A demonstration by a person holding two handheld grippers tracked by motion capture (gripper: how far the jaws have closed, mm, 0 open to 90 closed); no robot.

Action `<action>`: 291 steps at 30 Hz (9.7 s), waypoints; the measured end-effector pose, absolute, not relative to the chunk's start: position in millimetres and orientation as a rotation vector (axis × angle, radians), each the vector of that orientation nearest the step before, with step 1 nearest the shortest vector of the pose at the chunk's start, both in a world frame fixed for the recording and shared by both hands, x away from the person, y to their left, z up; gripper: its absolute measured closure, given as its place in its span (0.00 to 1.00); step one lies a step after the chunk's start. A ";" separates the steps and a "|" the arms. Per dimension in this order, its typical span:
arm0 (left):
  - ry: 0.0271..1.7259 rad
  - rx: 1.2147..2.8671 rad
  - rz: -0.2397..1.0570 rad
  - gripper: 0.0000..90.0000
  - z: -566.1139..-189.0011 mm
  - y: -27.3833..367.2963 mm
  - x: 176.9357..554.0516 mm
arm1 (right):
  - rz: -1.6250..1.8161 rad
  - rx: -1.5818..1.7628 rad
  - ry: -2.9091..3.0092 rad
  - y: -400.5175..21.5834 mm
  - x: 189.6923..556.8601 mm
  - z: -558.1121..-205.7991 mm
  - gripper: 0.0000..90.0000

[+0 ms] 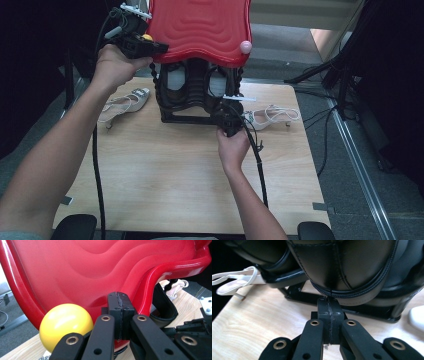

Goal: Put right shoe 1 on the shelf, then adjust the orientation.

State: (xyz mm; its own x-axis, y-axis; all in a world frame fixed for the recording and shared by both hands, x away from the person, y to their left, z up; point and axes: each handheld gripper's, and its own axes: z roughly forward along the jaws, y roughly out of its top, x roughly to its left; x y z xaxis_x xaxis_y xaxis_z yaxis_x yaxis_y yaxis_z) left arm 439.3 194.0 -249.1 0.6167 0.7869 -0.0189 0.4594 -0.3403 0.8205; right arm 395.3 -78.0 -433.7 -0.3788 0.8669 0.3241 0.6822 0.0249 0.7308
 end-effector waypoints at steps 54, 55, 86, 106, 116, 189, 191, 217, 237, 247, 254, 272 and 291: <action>0.976 1.969 0.342 0.61 -248.1 214.9 387.8 | 1.267 1.456 2.330 -105.7 356.9 -433.6 0.83; 0.979 1.970 0.339 0.60 -250.4 216.1 385.2 | 1.269 1.451 2.338 -106.5 356.9 -433.6 0.83; 1.107 1.948 0.220 0.54 -348.7 258.1 346.2 | 1.313 1.258 2.514 -126.4 352.7 -453.0 0.73; 1.197 1.947 0.173 0.54 -403.3 271.5 349.4 | 1.335 1.302 2.474 -141.1 351.9 -466.9 0.72; 1.222 1.954 0.172 0.64 -410.9 289.6 365.7 | 1.312 1.325 2.488 -140.0 349.6 -472.1 0.72; 1.551 1.799 0.238 1.00 -481.1 397.4 376.4 | 1.254 1.359 2.516 -138.1 343.6 -484.2 0.72; 1.540 1.809 0.229 1.00 -480.8 391.4 376.7 | 1.253 1.360 2.517 -137.6 343.6 -484.4 0.72; 1.594 1.831 0.221 0.62 -435.4 367.2 404.9 | 1.252 1.367 2.514 -139.9 343.6 -484.0 0.72; 1.558 1.851 0.182 0.15 -418.9 356.7 450.0 | 1.250 1.373 2.518 -141.2 343.4 -484.7 0.72; 1.598 1.854 0.191 0.08 -429.9 348.3 470.7 | 1.240 1.377 2.517 -143.6 340.7 -483.6 0.71; 1.670 1.860 0.172 0.04 -450.4 341.5 483.5 | 1.242 1.390 2.507 -147.8 338.9 -484.5 0.71; 1.832 1.877 0.099 0.02 -506.9 334.5 501.0 | 1.228 1.440 2.467 -159.0 330.5 -487.1 0.71; 1.883 1.879 0.157 0.16 -513.3 328.3 500.0 | 1.219 1.441 2.464 -159.0 329.1 -488.4 0.70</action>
State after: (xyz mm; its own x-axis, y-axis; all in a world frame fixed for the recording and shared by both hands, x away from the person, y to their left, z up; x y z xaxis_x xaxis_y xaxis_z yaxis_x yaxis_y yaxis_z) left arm 500.0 328.3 -513.3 0.0508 0.9680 -0.2456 0.9138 0.0542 0.4026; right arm 329.1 -159.0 -488.4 -0.5685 0.7515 0.3348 0.7220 0.2607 0.6409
